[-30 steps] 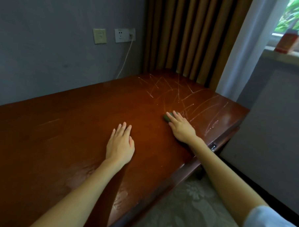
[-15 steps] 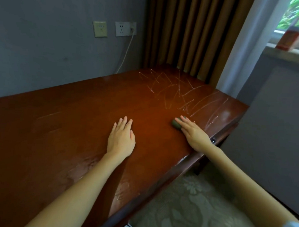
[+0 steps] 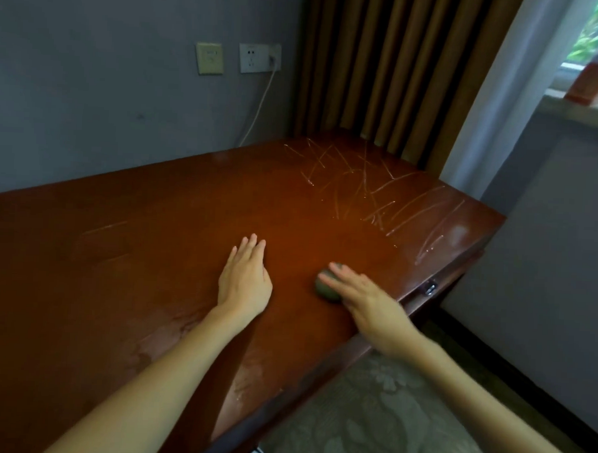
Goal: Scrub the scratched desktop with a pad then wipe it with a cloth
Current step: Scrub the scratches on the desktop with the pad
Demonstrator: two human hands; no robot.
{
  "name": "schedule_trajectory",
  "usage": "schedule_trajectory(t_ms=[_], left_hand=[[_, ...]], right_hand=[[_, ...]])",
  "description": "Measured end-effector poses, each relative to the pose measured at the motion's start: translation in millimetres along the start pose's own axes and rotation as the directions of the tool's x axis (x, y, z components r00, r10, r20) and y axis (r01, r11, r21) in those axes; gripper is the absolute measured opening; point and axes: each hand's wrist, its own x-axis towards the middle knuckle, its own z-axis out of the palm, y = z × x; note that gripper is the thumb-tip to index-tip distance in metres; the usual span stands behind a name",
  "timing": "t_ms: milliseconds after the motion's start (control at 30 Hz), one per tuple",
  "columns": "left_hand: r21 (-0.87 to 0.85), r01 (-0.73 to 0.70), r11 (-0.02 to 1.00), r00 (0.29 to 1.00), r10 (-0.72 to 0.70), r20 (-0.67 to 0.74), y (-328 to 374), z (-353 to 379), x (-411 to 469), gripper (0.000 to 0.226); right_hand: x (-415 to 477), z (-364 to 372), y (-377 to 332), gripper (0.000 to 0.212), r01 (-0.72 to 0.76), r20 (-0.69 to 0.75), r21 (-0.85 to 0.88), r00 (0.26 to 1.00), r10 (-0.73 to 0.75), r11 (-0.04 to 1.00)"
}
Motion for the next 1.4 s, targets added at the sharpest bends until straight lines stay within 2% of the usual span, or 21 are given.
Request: schedule_trajectory(t_ms=[133, 233, 300, 367, 467, 533, 600, 667, 767, 900, 1000, 1133, 1200, 1233, 1300, 1400], left_hand=[[-0.010, 0.005, 1.000, 1.000, -0.005, -0.016, -2, 3, -1, 0.052], [-0.047, 0.024, 0.999, 0.999, -0.026, -0.031, -3, 3, -2, 0.054], [-0.066, 0.040, 0.997, 0.999, -0.042, -0.030, -3, 2, -1, 0.055], [-0.041, 0.066, 0.997, 0.997, -0.067, -0.033, -7, -1, 4, 0.054], [0.141, 0.085, 0.986, 0.994, -0.074, -0.081, -30, -12, 20, 0.054], [0.184, 0.146, 0.972, 0.987, -0.131, -0.089, -52, -20, 34, 0.055], [0.177, 0.216, 0.960, 0.976, -0.208, -0.063, -72, -25, 46, 0.056], [0.165, 0.259, 0.952, 0.966, -0.257, -0.034, -82, -27, 56, 0.056], [0.152, 0.265, 0.952, 0.964, -0.263, -0.032, -85, -25, 64, 0.056], [0.127, 0.262, 0.957, 0.965, -0.258, -0.052, -90, -22, 72, 0.056], [0.112, 0.261, 0.959, 0.965, -0.256, -0.062, -96, -23, 84, 0.055], [0.121, 0.271, 0.955, 0.962, -0.266, -0.061, -103, -24, 107, 0.055], [0.139, 0.273, 0.952, 0.962, -0.268, -0.056, -105, -23, 114, 0.055], [0.147, 0.273, 0.951, 0.962, -0.268, -0.055, -106, -22, 117, 0.055], [0.153, 0.271, 0.950, 0.963, -0.266, -0.048, -108, -20, 119, 0.056], [0.176, 0.263, 0.949, 0.965, -0.261, -0.035, -108, -20, 119, 0.056]], right_hand=[[69, -17, 60, 0.050, -0.261, -0.081, -0.032, 0.963, 0.258, 0.965], [134, -12, 61, 0.051, -0.385, -0.096, -0.028, 0.919, 0.381, 0.922], [165, -1, 37, 0.052, -0.363, -0.081, -0.020, 0.929, 0.360, 0.932], [174, 12, 5, 0.051, -0.250, -0.061, 0.002, 0.966, 0.250, 0.968], [141, 20, -23, 0.049, -0.060, -0.005, 0.023, 0.998, 0.060, 0.998], [107, 15, -15, 0.049, 0.021, 0.008, 0.029, 1.000, -0.021, 0.999], [85, 6, 13, 0.050, -0.011, -0.027, 0.016, 1.000, 0.011, 1.000], [84, -3, 45, 0.050, -0.147, -0.092, -0.008, 0.985, 0.146, 0.989], [121, -11, 78, 0.050, -0.341, -0.152, -0.028, 0.931, 0.333, 0.940], [190, -2, 73, 0.052, -0.429, -0.179, -0.029, 0.891, 0.418, 0.903], [220, 11, 47, 0.052, -0.368, -0.184, -0.034, 0.916, 0.356, 0.929], [196, 23, 4, 0.053, -0.067, -0.062, -0.005, 0.996, 0.066, 0.998], [162, 22, -6, 0.055, 0.102, 0.001, 0.018, 0.995, -0.102, 0.995], [147, 19, -1, 0.056, 0.136, 0.030, 0.025, 0.990, -0.137, 0.990], [134, 6, 24, 0.060, 0.078, 0.033, 0.016, 0.996, -0.078, 0.997], [155, -10, 74, 0.060, -0.184, -0.068, -0.014, 0.981, 0.182, 0.983]])
